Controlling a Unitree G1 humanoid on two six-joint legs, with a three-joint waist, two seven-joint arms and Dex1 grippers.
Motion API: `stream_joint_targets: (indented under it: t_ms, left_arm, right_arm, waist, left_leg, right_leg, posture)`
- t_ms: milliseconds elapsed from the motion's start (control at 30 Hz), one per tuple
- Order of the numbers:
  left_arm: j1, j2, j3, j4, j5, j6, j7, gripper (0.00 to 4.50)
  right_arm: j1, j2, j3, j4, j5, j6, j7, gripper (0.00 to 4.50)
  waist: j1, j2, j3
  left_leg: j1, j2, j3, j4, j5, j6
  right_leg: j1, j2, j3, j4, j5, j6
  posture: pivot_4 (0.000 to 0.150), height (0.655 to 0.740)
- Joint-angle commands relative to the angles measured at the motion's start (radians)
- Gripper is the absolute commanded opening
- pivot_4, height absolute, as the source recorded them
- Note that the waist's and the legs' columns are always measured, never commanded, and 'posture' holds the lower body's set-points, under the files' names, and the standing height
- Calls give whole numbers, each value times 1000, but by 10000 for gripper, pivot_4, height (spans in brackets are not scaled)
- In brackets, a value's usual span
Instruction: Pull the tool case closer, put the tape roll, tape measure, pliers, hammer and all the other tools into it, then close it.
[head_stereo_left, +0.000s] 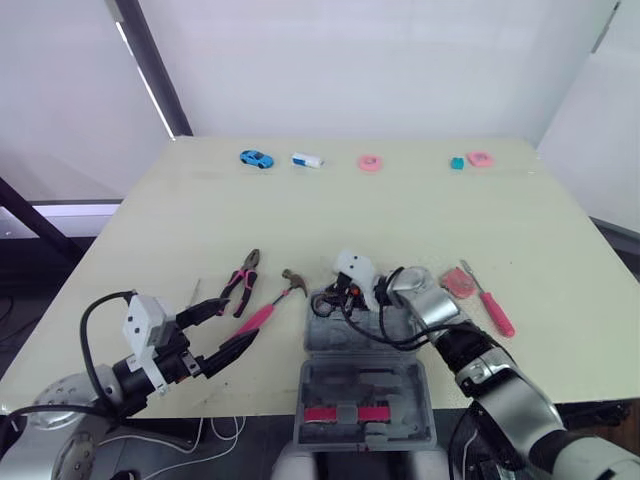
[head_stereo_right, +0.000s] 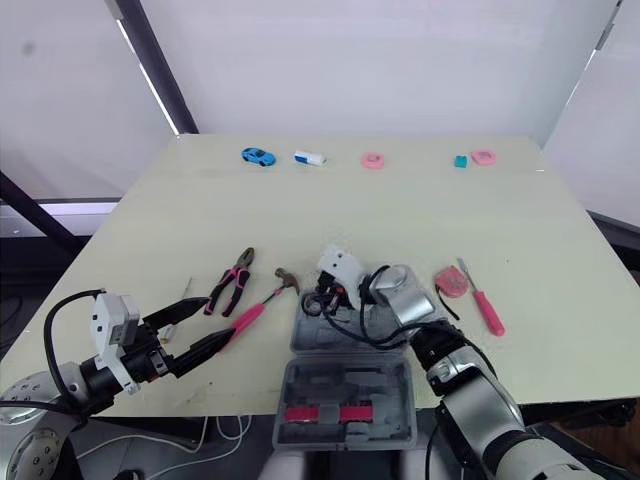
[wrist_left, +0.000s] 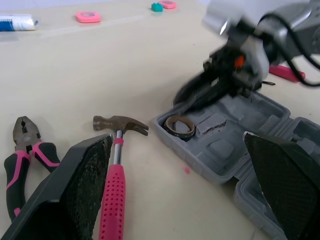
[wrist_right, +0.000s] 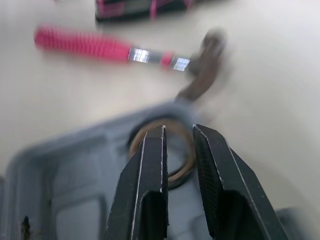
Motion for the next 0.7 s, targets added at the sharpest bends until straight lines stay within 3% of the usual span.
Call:
stream_joint_targets:
  t_ms: [33, 333, 467, 700]
  left_arm:
    - [-5, -12, 16, -7, -7, -33, -3, 45000]
    - [51, -74, 83, 58, 1, -102, 15, 45000]
    - [54, -82, 106, 113, 19, -135, 25, 45000]
    - [60, -91, 147, 241, 61, -182, 61, 45000]
  right_arm:
    - [36, -26, -72, -182, 94, 26, 12, 8807]
    - [373, -210, -307, -564, 246, 38, -66, 8807]
    - [492, -302, -378, -603, 262, 10, -83, 8807]
    - [826, -359, -694, -638, 400, -111, -109, 8807]
  waist:
    - [0, 0, 0]
    - [6, -1, 0]
    - [5, -2, 0]
    - [9, -4, -1]
  left_leg:
    - [0, 0, 0, 0, 0, 0]
    - [-1, -1, 1, -1, 0, 0]
    - [0, -1, 0, -1, 0, 0]
    - [1, 0, 1, -1, 0, 0]
  right_leg:
    - [0, 0, 0, 0, 0, 0]
    - [0, -1, 0, -3, 0, 0]
    - [1, -1, 0, -2, -1, 0]
    - [1, 0, 1, -3, -1, 0]
  posture:
    - [1500, 7395]
    - [1500, 7395]
    - [1500, 7395]
    - [1500, 7395]
